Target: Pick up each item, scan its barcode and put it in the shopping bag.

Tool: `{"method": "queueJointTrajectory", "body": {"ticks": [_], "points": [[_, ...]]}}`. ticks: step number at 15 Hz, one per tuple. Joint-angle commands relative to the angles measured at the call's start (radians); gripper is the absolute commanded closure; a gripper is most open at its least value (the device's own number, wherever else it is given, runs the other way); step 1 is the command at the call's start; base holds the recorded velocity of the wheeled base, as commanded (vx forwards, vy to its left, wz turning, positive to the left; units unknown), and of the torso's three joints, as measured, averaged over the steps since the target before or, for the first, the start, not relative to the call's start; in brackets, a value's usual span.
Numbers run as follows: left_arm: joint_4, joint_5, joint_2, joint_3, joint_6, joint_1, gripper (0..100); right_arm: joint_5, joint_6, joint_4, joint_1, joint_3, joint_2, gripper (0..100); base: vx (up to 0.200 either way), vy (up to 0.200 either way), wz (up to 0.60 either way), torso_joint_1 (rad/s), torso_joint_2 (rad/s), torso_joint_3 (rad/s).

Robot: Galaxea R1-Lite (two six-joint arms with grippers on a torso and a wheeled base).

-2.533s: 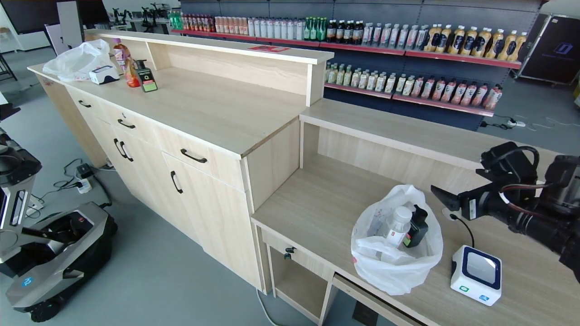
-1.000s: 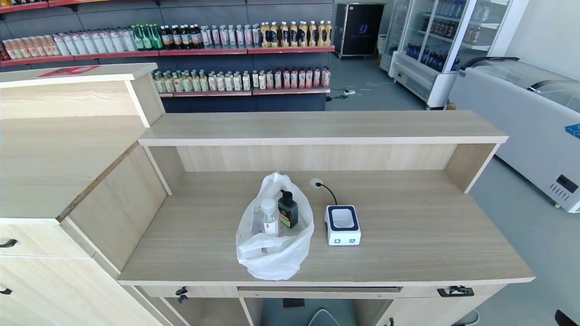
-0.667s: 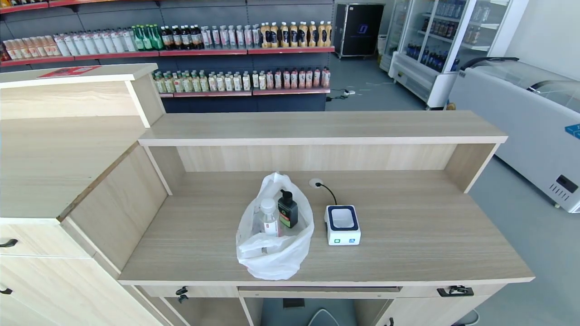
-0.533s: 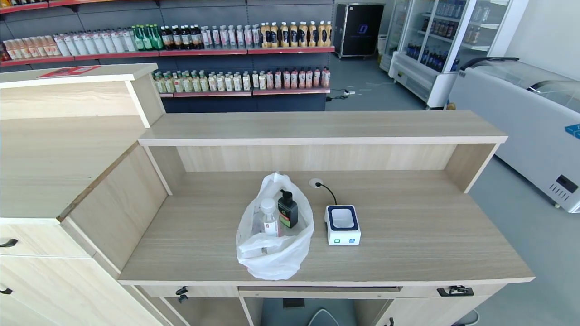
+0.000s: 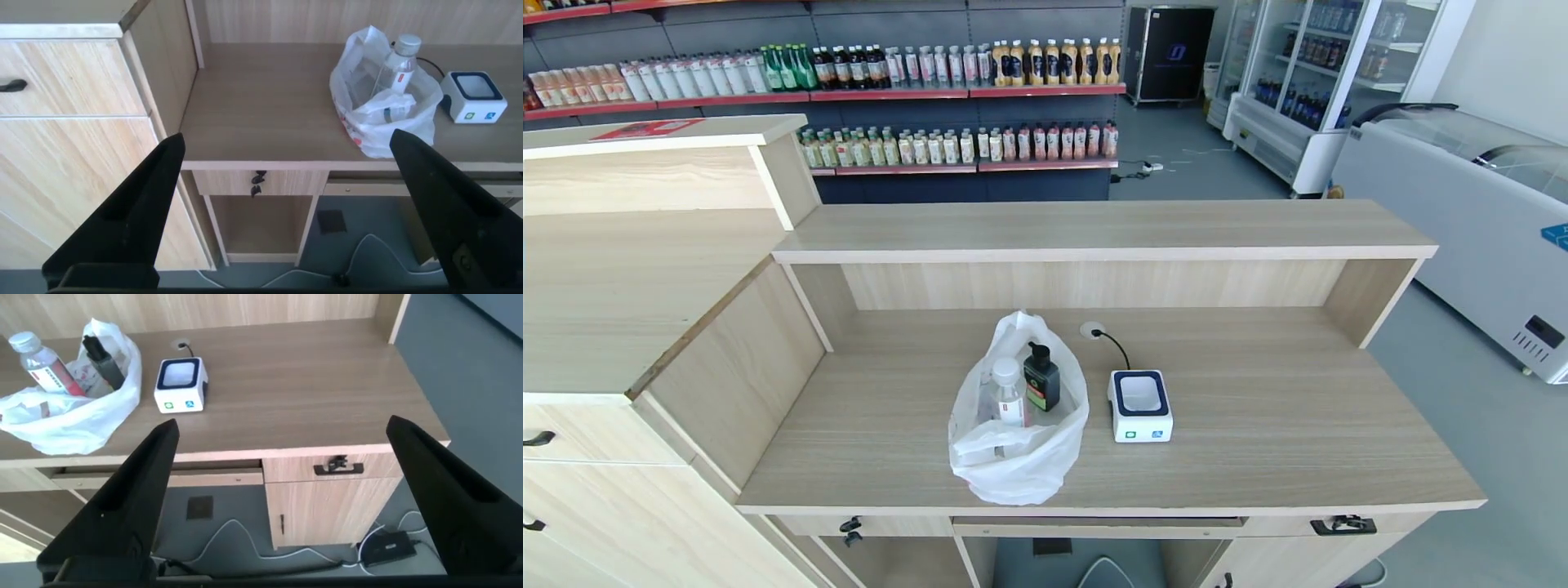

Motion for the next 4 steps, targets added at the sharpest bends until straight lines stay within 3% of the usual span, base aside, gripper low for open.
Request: {"method": "queueJointTrajectory", "body": {"ticks": [1, 4], "points": [[0.000, 0.000, 0.000, 0.000, -0.002, 0.000, 0, 0.000, -0.002, 0.000, -0.001, 0.000, 0.001, 0, 0.000, 0.000, 0.00, 0.000, 0.00, 0.000], [0.000, 0.000, 0.000, 0.000, 0.000, 0.000, 0, 0.002, -0.002, 0.000, 0.001, 0.000, 0.001, 0, 0.000, 0.000, 0.00, 0.000, 0.00, 0.000]]}}
